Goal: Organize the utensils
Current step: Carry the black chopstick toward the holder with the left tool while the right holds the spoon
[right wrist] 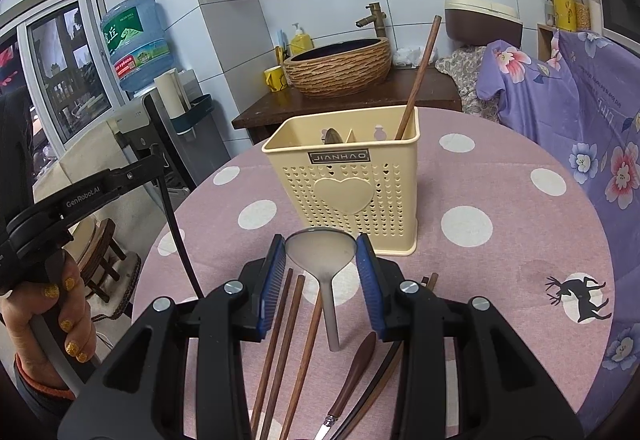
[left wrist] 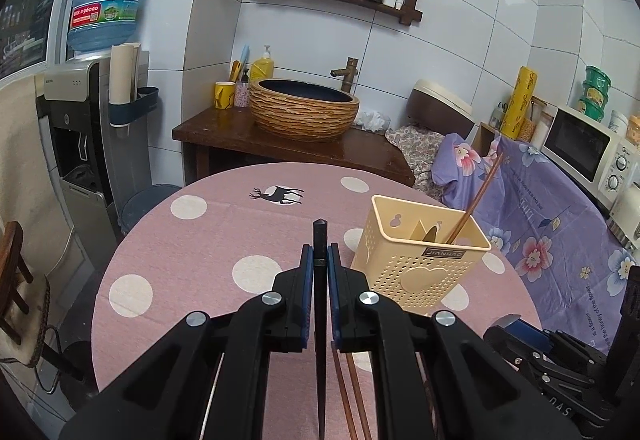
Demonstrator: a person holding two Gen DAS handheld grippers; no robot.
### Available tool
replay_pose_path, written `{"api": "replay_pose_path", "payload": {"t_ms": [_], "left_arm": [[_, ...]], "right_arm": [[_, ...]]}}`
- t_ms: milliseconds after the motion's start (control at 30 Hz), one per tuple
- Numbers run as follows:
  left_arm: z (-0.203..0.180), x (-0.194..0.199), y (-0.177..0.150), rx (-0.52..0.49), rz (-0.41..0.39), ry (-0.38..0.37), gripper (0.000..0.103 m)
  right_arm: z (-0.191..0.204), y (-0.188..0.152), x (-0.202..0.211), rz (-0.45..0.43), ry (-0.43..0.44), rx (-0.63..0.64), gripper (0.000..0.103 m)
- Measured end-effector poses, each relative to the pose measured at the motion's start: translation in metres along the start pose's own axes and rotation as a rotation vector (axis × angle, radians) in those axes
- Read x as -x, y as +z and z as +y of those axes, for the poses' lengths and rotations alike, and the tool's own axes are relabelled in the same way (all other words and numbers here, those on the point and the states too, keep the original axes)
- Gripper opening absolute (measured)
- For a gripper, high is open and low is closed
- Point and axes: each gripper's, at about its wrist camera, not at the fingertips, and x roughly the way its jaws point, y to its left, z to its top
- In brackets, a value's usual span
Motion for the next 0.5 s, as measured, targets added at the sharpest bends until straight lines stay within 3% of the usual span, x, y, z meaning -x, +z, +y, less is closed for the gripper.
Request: {"api": "replay_pose_path", "payload": {"t_ms": [267,500], "left_arm": [[-0.004,0.012,0.02,-0.009,-0.023,-0.027,0.008],[-0.02,0.026,0.066,-0.026,-0.036,-0.092,0.008]], "right_arm": [[0.004,0.017,0.005,-0.018,0.021,0.022,0.037],[0.006,0.056,0.015,-0.054,0.02,0.044,0.037]]}}
